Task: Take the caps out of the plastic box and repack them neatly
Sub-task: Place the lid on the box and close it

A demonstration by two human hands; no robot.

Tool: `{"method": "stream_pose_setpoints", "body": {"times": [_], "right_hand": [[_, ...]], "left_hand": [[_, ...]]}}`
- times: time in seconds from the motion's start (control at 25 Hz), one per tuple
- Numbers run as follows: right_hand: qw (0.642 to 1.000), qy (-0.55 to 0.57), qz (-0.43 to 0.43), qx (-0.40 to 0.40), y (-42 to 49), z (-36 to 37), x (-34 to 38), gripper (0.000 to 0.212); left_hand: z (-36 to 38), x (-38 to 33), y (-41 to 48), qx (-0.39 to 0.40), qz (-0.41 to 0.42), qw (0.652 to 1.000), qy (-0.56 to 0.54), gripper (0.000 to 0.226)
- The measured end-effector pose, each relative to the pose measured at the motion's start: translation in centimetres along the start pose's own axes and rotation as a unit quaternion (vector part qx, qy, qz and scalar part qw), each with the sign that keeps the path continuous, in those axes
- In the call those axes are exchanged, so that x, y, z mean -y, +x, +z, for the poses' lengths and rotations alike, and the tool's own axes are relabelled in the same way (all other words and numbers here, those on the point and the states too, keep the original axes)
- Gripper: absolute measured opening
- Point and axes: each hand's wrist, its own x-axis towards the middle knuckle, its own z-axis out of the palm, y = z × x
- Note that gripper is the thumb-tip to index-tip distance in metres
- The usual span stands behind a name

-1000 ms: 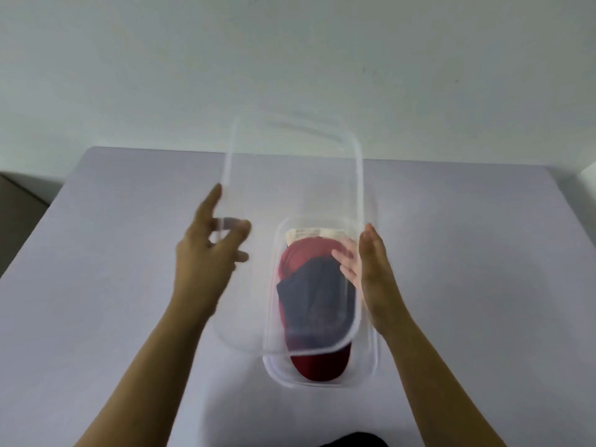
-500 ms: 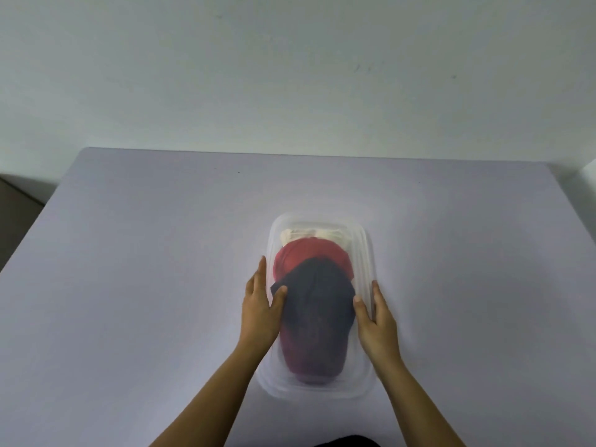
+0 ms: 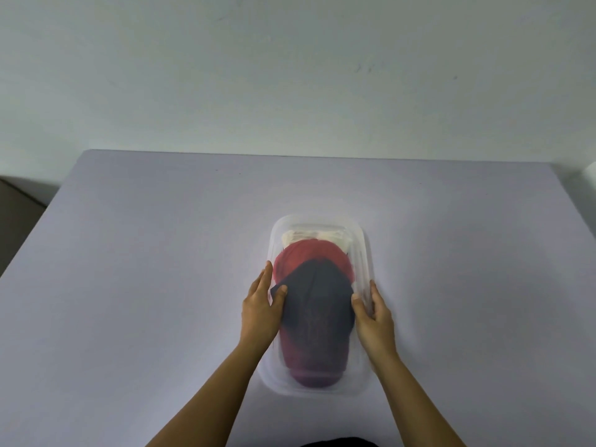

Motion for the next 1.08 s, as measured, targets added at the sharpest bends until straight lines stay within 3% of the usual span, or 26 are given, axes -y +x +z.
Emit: {"method": "stream_pose_setpoints", "body": {"times": [0.2,0.48,0.84,0.96,1.08], "right_hand": [[1.000,-0.001,0.002,0.019,0.4,-0.2,-0.5,0.060],[0.983,-0.151,-0.099,-0.020,0.5,0.8,-1.4,0.052],[0.988,-0.120,-0.089,-0.047,1.6,1.0,-2.2,0.051],[0.996,-0.022,-0.088,-0.023,1.2,0.4,-1.7,0.061],[0.999,0.022,-0.034,-0.023,0.2,-1.1,-2.3,0.071]], "left_hand": [[0.2,0.3,0.2,-0.009,0.021,1.000,0.016,0.056],[0.1,1.5,0.5,-0.026,0.068,0.993,0.097,0.056],[0.5,1.0,0.4,-0.048,0.051,0.989,0.128,0.052],[-0.4,1.1,0.4,0.007,0.042,0.994,0.103,0.055],[-2.0,2.1,-0.6,0.071,-0.040,0.996,-0.023,0.075]]}}
